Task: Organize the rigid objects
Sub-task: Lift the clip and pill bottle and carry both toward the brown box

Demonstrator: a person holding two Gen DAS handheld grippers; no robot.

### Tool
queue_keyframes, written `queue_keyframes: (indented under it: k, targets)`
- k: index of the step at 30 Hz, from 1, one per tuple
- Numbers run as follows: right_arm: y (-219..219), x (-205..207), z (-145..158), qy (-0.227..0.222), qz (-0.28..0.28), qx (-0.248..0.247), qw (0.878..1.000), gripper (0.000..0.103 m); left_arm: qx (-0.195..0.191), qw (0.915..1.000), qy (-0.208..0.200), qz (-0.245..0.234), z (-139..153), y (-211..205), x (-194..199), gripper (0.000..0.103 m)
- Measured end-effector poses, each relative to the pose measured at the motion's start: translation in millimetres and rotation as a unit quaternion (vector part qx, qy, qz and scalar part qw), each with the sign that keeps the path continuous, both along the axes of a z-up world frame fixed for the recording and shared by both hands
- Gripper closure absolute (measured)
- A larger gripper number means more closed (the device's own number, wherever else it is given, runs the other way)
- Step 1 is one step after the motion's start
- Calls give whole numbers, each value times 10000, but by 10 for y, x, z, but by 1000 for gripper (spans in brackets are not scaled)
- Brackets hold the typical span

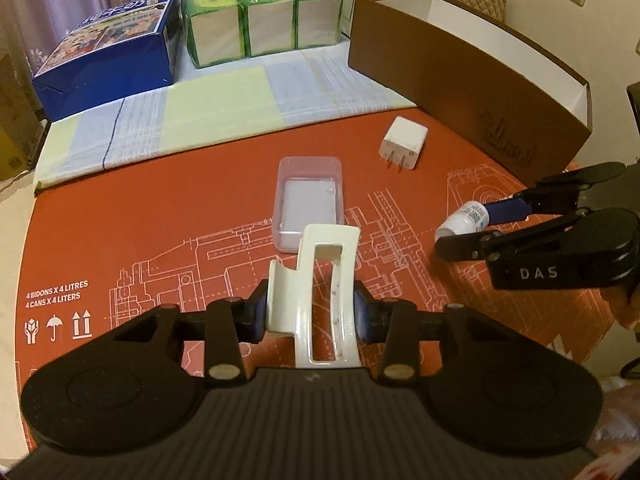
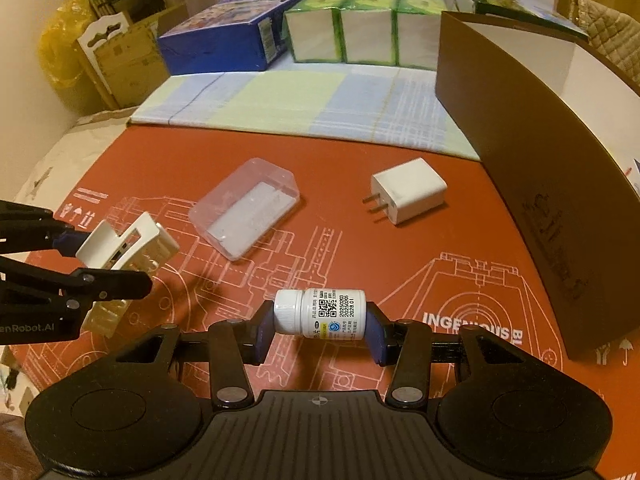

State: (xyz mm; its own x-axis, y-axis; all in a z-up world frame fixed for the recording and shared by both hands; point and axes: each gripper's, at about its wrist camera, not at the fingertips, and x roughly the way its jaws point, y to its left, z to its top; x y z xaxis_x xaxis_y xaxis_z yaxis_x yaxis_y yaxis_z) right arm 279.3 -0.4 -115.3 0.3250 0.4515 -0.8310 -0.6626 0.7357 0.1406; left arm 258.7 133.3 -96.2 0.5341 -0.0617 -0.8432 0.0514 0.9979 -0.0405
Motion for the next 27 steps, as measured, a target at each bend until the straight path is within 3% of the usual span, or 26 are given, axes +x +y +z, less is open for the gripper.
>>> queue_keyframes:
  k: [9,27]
  targets:
    - [-180,153,199,-78,218,204,9995,60,-20,9996,-178,203,246,-268,157,67]
    - [-969,294,717,-360,-155,818,9959,60,11,9979,-589,-253,614,-1081,514,67]
